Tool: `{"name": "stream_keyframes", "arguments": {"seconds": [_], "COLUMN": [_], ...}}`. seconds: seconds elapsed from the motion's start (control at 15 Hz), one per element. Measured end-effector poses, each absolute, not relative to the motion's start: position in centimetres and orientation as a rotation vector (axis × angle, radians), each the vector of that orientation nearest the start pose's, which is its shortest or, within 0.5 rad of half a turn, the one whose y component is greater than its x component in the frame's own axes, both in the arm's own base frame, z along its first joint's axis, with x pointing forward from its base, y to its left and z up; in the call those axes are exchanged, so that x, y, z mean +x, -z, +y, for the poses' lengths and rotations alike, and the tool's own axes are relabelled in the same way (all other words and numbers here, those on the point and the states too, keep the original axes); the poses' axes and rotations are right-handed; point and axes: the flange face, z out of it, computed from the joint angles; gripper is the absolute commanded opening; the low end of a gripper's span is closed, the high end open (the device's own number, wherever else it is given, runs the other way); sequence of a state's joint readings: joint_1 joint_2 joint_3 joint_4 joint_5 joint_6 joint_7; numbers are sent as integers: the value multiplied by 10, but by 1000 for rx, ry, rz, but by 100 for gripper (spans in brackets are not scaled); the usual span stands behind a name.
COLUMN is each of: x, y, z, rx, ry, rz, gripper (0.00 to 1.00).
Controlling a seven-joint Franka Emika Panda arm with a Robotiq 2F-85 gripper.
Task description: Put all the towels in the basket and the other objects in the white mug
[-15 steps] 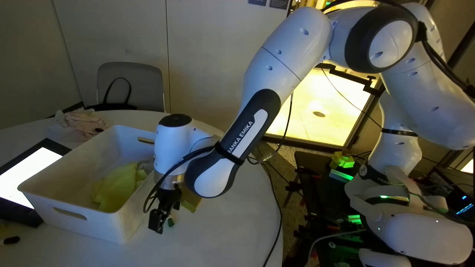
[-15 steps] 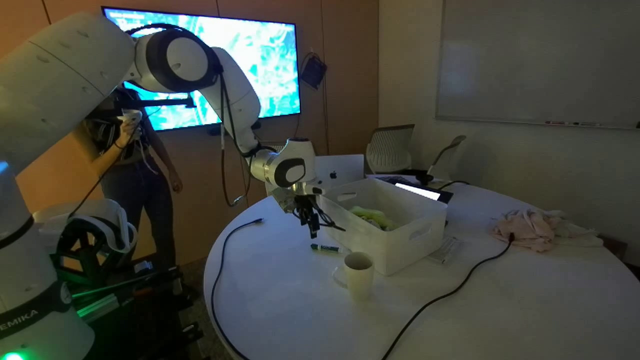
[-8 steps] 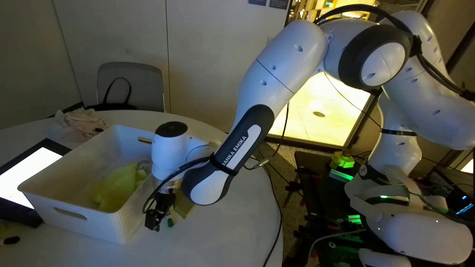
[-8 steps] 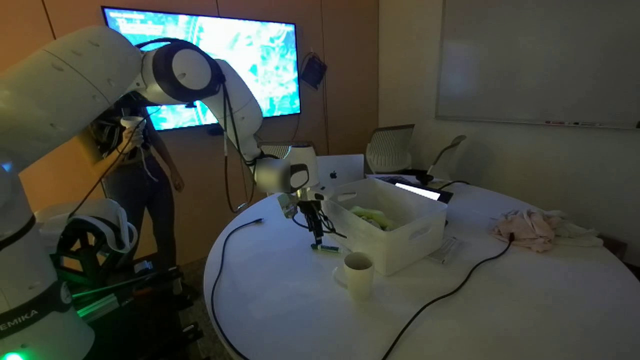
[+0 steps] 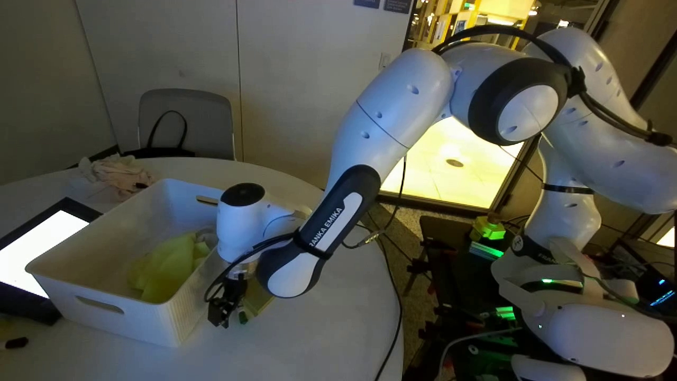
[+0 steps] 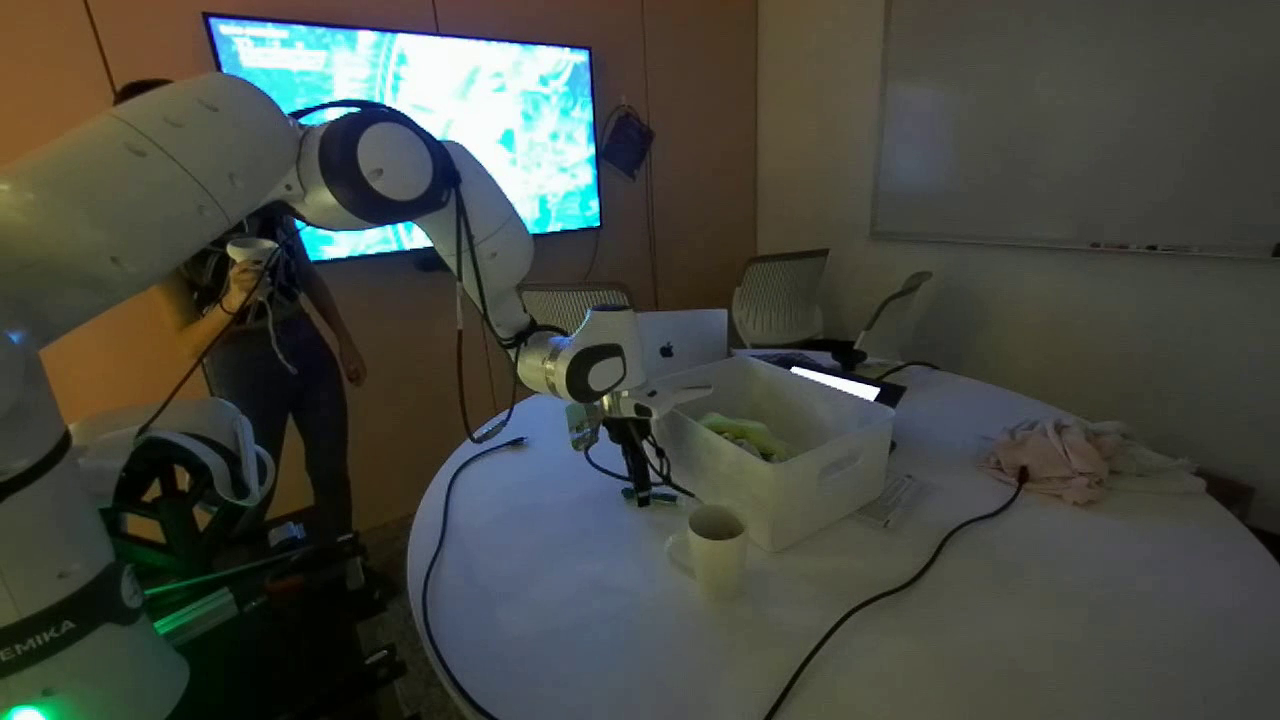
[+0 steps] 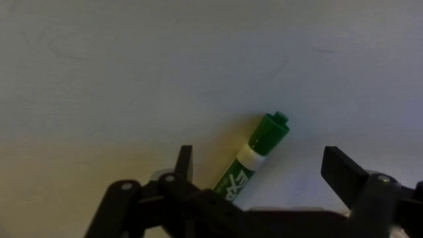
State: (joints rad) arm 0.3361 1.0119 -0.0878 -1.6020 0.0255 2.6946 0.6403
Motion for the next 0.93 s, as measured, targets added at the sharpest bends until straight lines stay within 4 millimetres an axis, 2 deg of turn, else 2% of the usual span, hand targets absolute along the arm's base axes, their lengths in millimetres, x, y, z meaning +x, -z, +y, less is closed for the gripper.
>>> {"name": "stream_keyframes", "arguments": {"seconds": [0.47, 0.67, 0.73, 0.87, 0.93], "x": [650, 652, 653, 655, 656], "y": [-29, -29, -30, -30, -31], "z": [157, 155, 155, 154, 154], "rx": [-3092, -3078, -3075, -3070, -3068], "ry": [136, 126, 121, 114, 113], "rz": [686, 718, 729, 746, 751], "gripper": [100, 100, 92, 66, 59]}}
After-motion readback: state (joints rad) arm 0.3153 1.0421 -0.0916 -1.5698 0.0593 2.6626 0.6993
